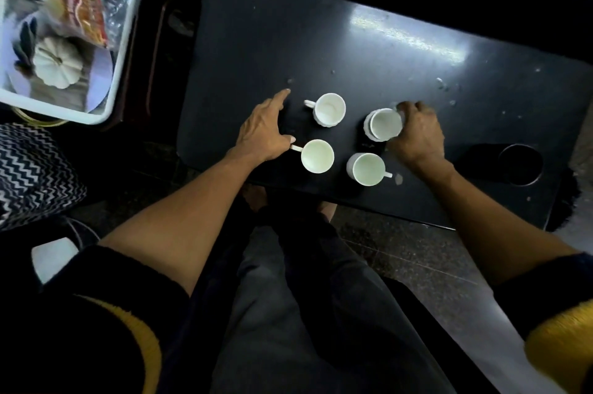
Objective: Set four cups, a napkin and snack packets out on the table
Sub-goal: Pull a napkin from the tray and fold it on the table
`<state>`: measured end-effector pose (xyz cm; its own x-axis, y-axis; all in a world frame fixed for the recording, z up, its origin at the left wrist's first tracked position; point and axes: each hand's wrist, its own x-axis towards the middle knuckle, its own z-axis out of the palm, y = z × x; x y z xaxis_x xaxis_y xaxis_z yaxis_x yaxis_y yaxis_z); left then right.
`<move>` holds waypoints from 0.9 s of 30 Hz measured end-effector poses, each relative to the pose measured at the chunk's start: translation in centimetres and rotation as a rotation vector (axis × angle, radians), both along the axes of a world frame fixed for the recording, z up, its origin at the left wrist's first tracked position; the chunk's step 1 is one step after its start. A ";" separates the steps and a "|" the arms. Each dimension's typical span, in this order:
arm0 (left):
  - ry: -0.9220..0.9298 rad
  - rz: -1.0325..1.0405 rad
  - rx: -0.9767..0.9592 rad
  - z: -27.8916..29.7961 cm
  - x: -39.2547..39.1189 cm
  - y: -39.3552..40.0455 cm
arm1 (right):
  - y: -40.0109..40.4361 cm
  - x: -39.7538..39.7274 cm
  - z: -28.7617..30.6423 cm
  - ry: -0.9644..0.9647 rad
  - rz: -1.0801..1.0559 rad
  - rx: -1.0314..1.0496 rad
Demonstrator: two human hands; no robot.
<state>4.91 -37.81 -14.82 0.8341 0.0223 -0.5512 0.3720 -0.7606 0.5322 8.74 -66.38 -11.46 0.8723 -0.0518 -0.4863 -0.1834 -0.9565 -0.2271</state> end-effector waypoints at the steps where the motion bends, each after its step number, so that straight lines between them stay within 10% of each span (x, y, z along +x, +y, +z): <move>1: -0.001 0.016 -0.008 0.1 -0.2 0.4 | 0.9 0.1 0.3 -0.022 0.027 -0.005; 27: -0.590 0.706 0.094 5.0 1.3 29.7 | 47.3 5.8 5.4 -0.318 0.606 0.308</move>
